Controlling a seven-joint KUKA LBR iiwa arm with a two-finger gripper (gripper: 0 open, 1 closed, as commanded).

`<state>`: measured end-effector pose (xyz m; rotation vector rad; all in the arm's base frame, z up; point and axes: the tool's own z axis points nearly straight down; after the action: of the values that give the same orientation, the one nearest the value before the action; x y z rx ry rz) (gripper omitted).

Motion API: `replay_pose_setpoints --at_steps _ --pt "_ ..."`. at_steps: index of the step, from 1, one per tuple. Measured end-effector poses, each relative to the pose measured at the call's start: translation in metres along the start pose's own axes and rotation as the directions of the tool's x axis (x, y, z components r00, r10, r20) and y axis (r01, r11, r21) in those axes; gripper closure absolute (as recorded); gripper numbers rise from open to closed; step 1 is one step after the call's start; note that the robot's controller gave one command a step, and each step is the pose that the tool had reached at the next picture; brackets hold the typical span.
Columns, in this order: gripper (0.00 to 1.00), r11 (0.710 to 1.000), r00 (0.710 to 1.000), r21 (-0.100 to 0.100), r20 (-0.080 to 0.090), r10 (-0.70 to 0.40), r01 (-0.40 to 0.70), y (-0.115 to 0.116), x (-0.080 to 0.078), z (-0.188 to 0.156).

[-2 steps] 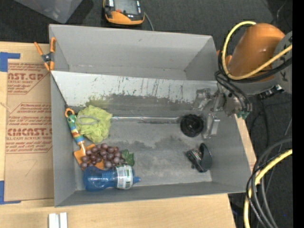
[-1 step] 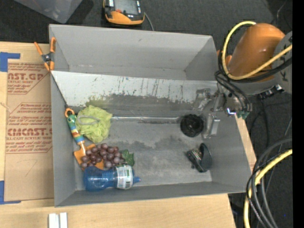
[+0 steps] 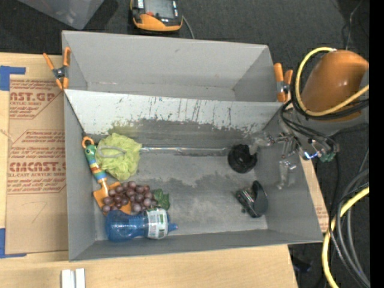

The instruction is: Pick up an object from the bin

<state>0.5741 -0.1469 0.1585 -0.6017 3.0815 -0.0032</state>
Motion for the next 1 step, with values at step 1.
replay_pose_setpoints --at_steps 1 --pt "0.00 0.996 0.996 0.000 0.005 0.088 -0.088 -0.0019 0.0035 -0.0092"
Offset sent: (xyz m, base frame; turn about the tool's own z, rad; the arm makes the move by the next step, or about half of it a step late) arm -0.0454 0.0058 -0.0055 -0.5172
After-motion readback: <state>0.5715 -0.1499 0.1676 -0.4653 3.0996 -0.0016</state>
